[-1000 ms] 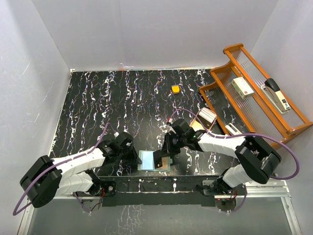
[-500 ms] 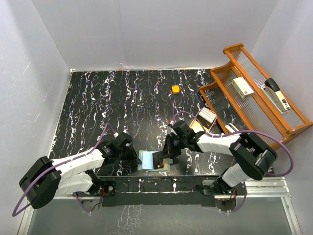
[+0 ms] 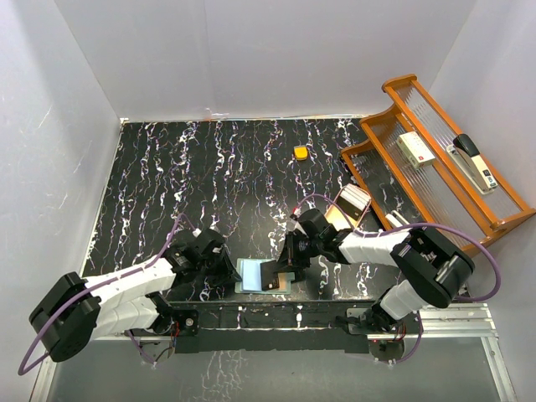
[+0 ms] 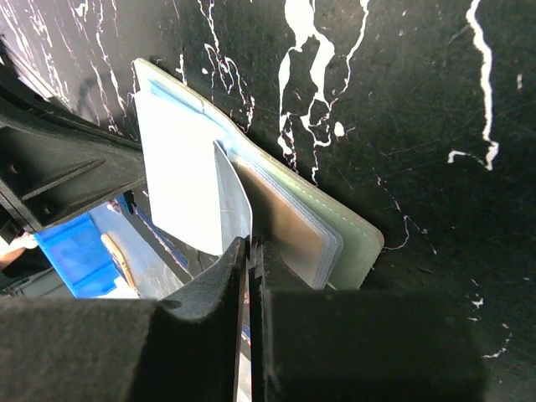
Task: Put the credit cards into the card holder
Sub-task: Insert the credit card into the card holder.
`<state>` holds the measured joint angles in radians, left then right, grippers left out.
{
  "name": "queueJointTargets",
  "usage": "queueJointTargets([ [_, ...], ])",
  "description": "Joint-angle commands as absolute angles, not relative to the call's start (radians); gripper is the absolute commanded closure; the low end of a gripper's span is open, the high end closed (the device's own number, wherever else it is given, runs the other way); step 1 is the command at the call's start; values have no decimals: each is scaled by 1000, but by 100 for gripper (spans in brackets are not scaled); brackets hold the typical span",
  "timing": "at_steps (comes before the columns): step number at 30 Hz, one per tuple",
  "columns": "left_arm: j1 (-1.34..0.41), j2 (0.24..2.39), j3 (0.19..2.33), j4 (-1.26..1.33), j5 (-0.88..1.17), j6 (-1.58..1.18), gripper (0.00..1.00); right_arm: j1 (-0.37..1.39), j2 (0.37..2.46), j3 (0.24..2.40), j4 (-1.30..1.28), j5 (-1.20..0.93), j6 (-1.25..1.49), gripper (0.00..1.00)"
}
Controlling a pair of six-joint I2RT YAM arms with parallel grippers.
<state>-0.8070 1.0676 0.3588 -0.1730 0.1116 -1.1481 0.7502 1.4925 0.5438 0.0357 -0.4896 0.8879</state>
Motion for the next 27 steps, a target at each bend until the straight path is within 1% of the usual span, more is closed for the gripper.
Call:
queueJointTargets([
  [1,-810,1059,327,-249,105,-1151,95,745,1494,509,108,-491,919,100],
  [27,-812,1053,299,-223,110,-1171,95,744,1521,515,190,-496,971,100],
])
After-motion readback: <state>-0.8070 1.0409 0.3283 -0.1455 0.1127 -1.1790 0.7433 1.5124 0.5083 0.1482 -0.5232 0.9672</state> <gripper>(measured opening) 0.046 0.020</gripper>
